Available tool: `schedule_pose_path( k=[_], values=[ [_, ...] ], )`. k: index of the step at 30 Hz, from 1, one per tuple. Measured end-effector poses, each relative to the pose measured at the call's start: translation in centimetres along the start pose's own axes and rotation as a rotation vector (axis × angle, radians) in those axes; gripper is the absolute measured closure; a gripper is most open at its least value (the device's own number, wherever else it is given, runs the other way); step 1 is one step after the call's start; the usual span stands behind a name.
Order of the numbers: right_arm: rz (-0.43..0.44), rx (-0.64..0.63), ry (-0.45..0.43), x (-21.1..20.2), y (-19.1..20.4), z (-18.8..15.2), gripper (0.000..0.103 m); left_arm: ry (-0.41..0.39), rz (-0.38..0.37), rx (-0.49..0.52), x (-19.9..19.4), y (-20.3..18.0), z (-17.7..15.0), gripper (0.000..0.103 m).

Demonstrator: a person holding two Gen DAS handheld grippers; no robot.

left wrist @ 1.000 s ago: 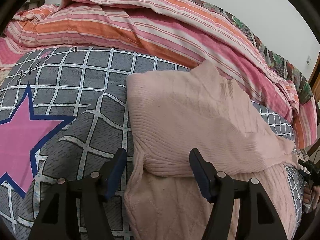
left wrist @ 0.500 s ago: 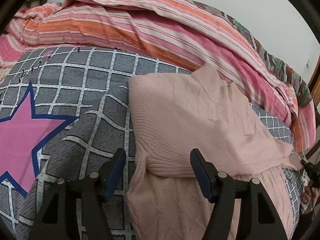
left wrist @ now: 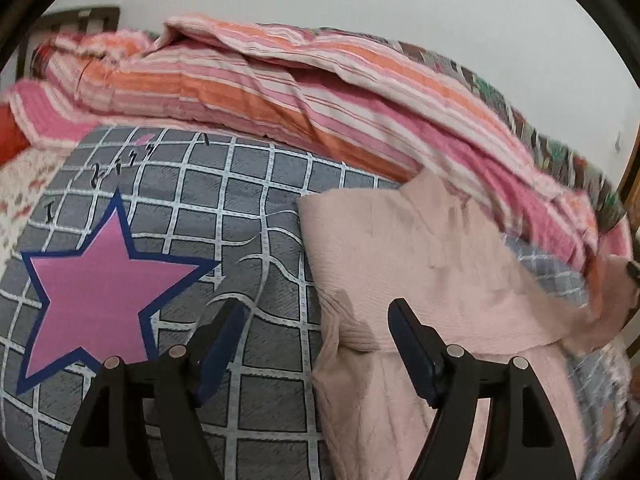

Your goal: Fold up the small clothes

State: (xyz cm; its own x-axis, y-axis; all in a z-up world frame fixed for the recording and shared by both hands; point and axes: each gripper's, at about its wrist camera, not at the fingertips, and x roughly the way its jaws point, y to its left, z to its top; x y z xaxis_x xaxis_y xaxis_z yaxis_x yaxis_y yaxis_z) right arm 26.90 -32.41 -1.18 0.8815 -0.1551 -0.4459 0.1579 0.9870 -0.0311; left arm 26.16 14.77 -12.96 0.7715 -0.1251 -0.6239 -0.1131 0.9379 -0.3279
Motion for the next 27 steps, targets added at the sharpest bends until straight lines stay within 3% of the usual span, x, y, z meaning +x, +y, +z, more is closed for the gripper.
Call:
schedule_pose_path(
  k=[9, 14, 19, 21, 26, 27],
  values=[
    [0.22, -0.194, 0.011, -1.1, 17.9, 0.1, 0.098, -0.01, -0.019, -0.099, -2.0, 3.5, 0.8, 0.03],
    [0.33, -0.314, 0.077, 0.7, 26.7, -3.2, 0.098, -0.01, -0.038, -0.086, -2.0, 3.6, 1.0, 0.03],
    [0.409, -0.373, 0.241, 4.6, 29.8, -7.9, 0.093, 0.003, -0.079, -0.082, -1.7, 3.3, 0.9, 0.03],
    [0.463, -0.387, 0.314, 5.0, 29.8, -9.0, 0.068, 0.004, -0.092, -0.084, -1.6, 3.1, 0.9, 0.03],
    [0.554, -0.225, 0.265, 2.6, 25.6, -7.9, 0.043, 0.009, -0.134, -0.059, -1.3, 1.7, 0.7, 0.03],
    [0.56, -0.196, 0.251, 2.0, 24.6, -7.7, 0.042, 0.014, -0.141, -0.051, -1.1, 1.3, 0.6, 0.03]
  ],
)
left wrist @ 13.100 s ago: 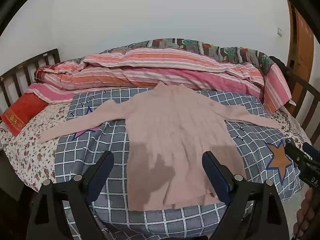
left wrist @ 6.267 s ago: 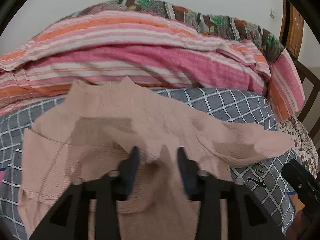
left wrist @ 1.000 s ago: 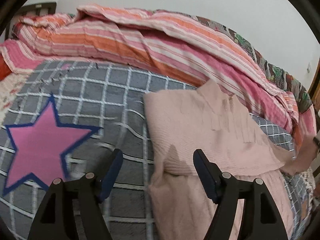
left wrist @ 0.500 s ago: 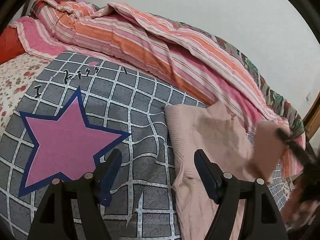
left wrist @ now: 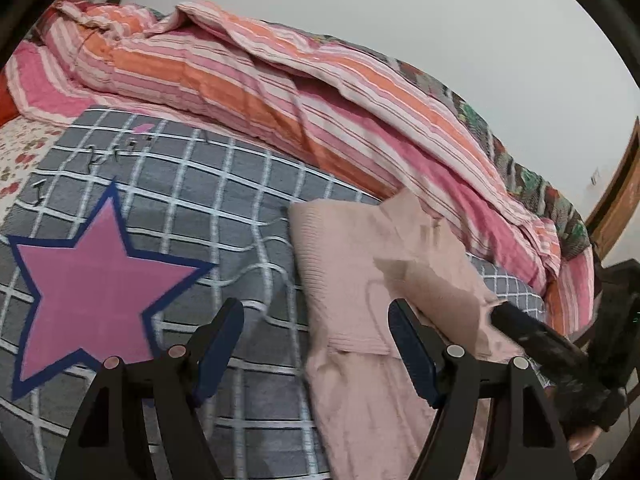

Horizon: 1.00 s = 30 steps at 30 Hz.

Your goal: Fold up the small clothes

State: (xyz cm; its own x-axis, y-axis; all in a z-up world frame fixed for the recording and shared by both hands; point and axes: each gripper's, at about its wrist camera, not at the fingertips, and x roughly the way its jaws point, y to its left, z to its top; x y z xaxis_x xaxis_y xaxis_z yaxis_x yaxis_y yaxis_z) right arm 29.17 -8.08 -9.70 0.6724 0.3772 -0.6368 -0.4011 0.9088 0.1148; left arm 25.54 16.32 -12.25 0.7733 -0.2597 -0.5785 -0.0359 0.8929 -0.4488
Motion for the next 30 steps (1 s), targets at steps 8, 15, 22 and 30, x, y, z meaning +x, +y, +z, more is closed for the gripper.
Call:
schedule_pose_path(
  k=[8, 15, 22, 30],
  values=[
    [-0.143, 0.067, -0.07, -6.5, -6.4, -2.5, 0.042, 0.047, -0.054, 0.116, 0.9, -4.8, -1.1, 0.03],
    [-0.287, 0.153, -0.018, -7.3, -12.5, -5.4, 0.042, 0.045, -0.053, 0.185, 2.1, -9.3, -1.9, 0.023],
    [-0.305, 0.266, 0.013, -7.0, -16.7, -7.1, 0.042, 0.101, 0.003, 0.241, 5.4, -13.0, -3.1, 0.023],
    [-0.249, 0.29, -0.006, -6.2, -18.0, -6.9, 0.042, 0.117, 0.125, 0.245, 8.6, -14.7, -3.8, 0.025]
  ],
)
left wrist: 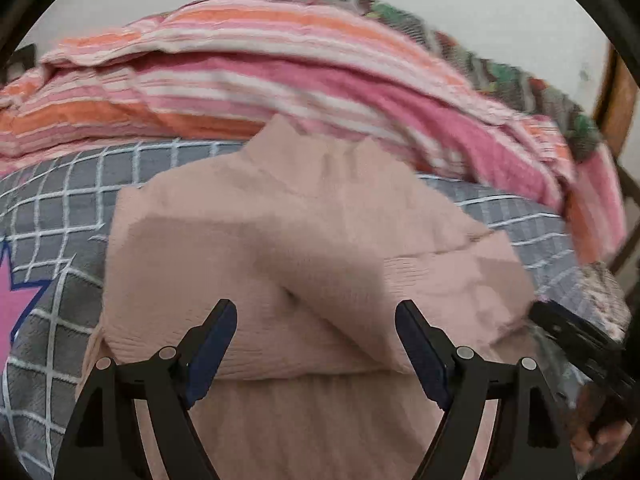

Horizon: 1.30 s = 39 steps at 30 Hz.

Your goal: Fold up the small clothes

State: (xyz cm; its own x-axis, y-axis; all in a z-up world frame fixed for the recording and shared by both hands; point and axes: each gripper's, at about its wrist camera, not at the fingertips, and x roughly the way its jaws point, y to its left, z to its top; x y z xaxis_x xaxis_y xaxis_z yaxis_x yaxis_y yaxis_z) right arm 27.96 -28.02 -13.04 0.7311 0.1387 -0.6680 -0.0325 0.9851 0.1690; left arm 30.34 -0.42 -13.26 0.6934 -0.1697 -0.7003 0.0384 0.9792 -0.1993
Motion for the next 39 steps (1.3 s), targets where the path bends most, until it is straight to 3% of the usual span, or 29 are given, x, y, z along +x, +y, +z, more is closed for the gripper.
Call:
schedule_pose_path(
  k=[3, 7, 12, 17, 22, 25, 28, 30, 34, 36, 38, 39],
  values=[
    [0.005, 0.006, 0.027, 0.8, -0.2, -0.1, 0.042, -0.012, -0.001, -0.079, 0.1, 1.7, -0.2, 0.035],
    [0.007, 0.011, 0.058, 1.6, -0.4, -0.3, 0.042, -0.067, 0.025, -0.17, -1.3, 5.0, 0.0, 0.035],
    [0.005, -0.014, 0.043, 1.3, 0.0, -0.4, 0.042, -0.032, 0.007, -0.229, -1.5, 9.1, -0.3, 0.04],
    [0.013, -0.042, 0.038, 1.2, 0.5, -0.1, 0.042, -0.003, -0.107, -0.315, -1.4, 12.1, -0.6, 0.053],
    [0.003, -0.039, 0.015, 1.3, 0.5, 0.7, 0.042, 0.005, -0.145, -0.306, -0.8, 11.8, -0.6, 0.061],
    [-0.004, -0.002, 0.017, 1.9, -0.1, 1.3, 0.042, 0.008, -0.118, -0.281, 0.0, 11.3, -0.3, 0.07],
    [-0.012, 0.019, 0.026, 2.5, -0.5, 1.6, 0.042, 0.016, -0.123, -0.264, 0.7, 11.0, 0.4, 0.097],
    [-0.015, 0.011, 0.031, 2.8, -0.4, 1.7, 0.042, -0.008, -0.121, -0.238, 0.6, 10.6, 0.8, 0.097],
    [-0.013, -0.009, 0.014, 2.8, 0.0, 2.2, 0.042, -0.156, -0.112, -0.165, -1.7, 9.5, 2.1, 0.097],
    [-0.003, -0.015, -0.03, 2.2, 0.1, 2.6, 0.042, -0.203, -0.033, -0.116, -2.4, 8.8, 2.7, 0.097],
    [-0.007, -0.024, -0.045, 2.2, 0.1, 2.7, 0.042, -0.191, 0.041, -0.1, -1.8, 8.5, 2.8, 0.097],
    [-0.01, -0.023, -0.034, 2.6, 0.0, 2.7, 0.042, -0.142, 0.063, -0.101, -0.6, 8.5, 2.7, 0.097]
  ],
)
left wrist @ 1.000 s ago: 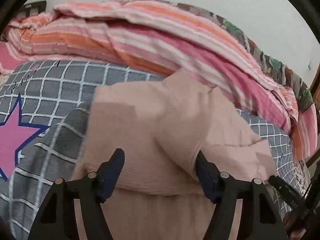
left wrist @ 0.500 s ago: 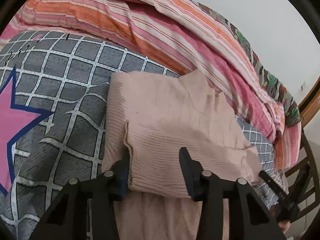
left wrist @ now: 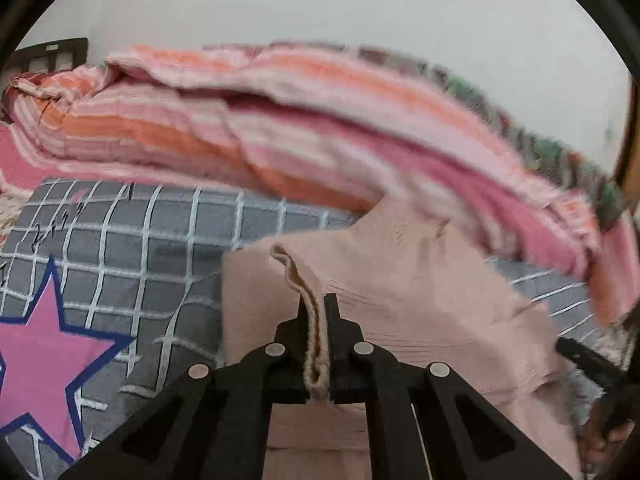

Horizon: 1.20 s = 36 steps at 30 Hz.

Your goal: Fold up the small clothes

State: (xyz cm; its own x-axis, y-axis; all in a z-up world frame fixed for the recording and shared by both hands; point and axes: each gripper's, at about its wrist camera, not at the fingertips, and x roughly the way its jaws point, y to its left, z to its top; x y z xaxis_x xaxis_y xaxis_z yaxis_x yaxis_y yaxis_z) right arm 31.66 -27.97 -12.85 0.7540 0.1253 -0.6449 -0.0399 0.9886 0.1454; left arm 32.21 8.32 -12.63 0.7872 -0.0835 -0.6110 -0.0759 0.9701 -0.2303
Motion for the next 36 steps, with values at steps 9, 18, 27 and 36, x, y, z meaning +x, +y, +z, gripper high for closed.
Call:
schedule_pose_path(
  k=[9, 18, 27, 36],
  values=[
    [-0.05, 0.032, 0.122, 2.8, -0.8, -1.1, 0.042, 0.151, 0.043, -0.007, 2.4, 0.4, -1.3, 0.094],
    [-0.081, 0.01, 0.119, 2.6, -0.5, -1.3, 0.042, 0.144, 0.104, 0.061, 2.3, -1.3, -2.0, 0.084],
    [-0.065, 0.035, 0.112, 1.9, -0.6, -1.6, 0.042, 0.143, 0.102, 0.055, 1.8, -1.0, -2.2, 0.082],
    [-0.093, 0.013, 0.123, 2.1, -0.3, -1.5, 0.042, 0.147, 0.102, 0.055, 1.9, -1.0, -2.3, 0.082]
  ],
)
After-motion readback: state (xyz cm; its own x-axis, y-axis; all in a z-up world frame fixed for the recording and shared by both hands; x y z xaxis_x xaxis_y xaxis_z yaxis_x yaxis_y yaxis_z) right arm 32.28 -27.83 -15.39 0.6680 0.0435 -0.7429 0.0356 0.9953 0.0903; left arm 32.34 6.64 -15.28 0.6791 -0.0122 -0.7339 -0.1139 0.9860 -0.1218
